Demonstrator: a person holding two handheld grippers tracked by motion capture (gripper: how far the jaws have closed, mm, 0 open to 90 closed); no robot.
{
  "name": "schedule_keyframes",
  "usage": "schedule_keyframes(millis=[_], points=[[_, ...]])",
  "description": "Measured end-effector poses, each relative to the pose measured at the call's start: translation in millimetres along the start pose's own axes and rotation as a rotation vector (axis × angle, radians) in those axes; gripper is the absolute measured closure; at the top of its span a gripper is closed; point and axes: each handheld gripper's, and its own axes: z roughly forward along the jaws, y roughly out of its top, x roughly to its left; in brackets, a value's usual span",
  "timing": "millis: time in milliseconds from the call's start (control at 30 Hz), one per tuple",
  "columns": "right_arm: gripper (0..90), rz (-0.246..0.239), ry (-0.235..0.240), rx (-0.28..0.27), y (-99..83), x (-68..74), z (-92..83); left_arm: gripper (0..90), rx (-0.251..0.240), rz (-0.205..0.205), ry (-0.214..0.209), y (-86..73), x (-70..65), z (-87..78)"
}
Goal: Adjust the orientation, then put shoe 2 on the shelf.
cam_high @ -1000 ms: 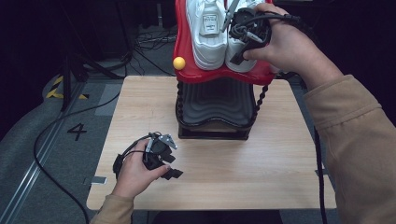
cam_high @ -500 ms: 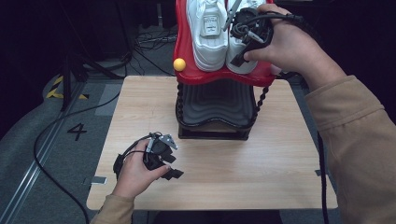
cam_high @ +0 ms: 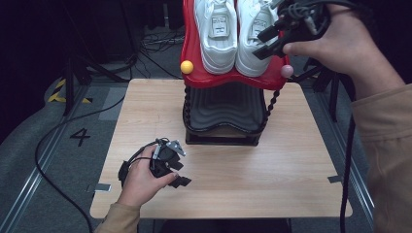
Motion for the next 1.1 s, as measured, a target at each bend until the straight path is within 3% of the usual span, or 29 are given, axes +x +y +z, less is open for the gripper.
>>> schedule_keyframes(millis=[233, 433, 467, 567, 700, 733, 900, 933, 1100], points=[[50.8, 0.030, -0.016, -0.019, -27.5, 6.9, -28.3, 38.2, -0.002, 0.005, -0.001, 2.5, -2.1, 0.0], [50.9, 0.055, -0.018, 0.007, -66.1, 17.0, -38.1, 38.1, 0.013, 0.008, -0.002, 5.1, -1.9, 4.1], [50.9, 0.055, -0.018, 0.007, -66.1, 17.0, -38.1, 38.1, 0.013, 0.008, -0.002, 5.1, -1.9, 4.1], [50.9, 0.085, -0.018, 0.012, -92.0, 21.1, -40.6, 38.1, 0.017, 0.004, -0.002, 6.2, -2.2, 4.8], [50.8, 0.107, -0.008, 0.024, -109.7, 25.5, -38.1, 38.1, 0.019, 0.011, -0.005, 6.9, -1.2, 6.3], [50.9, 0.119, -0.003, 0.037, -124.0, 28.7, -32.9, 38.1, 0.026, 0.013, -0.005, 6.8, -1.0, 7.2], [50.8, 0.145, 0.014, 0.058, -147.5, 33.5, -20.1, 38.1, 0.032, 0.008, -0.001, 5.8, -0.7, 7.0], [50.7, 0.165, 0.033, 0.064, -161.6, 36.1, -10.6, 38.1, 0.022, 0.002, -0.004, 5.5, -1.3, 6.5], [49.3, 0.190, 0.057, 0.083, -184.3, 40.4, 6.6, 38.1, 0.024, -0.001, 0.004, 3.8, 0.2, 5.6]])
